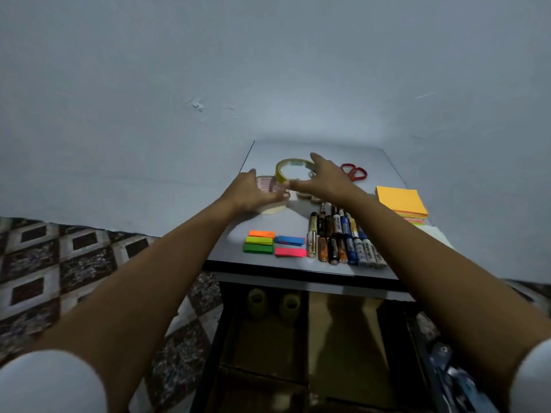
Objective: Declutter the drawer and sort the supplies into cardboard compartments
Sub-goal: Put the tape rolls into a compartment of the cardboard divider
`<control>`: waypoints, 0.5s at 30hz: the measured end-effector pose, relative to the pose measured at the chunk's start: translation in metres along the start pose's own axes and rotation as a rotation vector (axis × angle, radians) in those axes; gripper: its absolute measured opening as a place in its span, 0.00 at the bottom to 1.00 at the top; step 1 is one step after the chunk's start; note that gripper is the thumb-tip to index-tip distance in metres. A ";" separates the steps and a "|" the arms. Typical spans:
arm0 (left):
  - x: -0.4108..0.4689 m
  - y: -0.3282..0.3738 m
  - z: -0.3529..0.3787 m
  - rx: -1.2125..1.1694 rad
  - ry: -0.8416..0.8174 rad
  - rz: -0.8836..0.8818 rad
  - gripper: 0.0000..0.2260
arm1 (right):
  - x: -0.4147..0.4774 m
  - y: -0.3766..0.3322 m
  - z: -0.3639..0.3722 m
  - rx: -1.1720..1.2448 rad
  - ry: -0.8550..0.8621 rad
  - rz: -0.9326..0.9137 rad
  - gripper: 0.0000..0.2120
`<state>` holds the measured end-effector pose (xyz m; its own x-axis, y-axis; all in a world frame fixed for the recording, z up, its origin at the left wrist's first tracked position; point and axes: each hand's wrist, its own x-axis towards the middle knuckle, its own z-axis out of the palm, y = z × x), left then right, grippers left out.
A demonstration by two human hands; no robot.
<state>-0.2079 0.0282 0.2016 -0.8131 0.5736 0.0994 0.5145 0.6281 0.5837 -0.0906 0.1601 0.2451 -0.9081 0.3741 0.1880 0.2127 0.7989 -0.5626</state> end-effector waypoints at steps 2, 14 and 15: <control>0.005 0.003 0.003 0.031 -0.026 -0.016 0.40 | -0.009 0.005 -0.009 0.006 0.005 0.010 0.41; -0.044 0.011 -0.032 0.008 0.038 0.060 0.27 | -0.071 -0.002 -0.031 0.090 0.061 -0.013 0.44; -0.058 0.014 -0.038 0.006 0.030 0.076 0.28 | -0.081 -0.004 -0.031 0.097 0.067 -0.017 0.44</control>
<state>-0.1640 -0.0158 0.2346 -0.7796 0.6034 0.1677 0.5763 0.5865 0.5691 -0.0064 0.1412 0.2575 -0.8845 0.3943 0.2493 0.1591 0.7573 -0.6333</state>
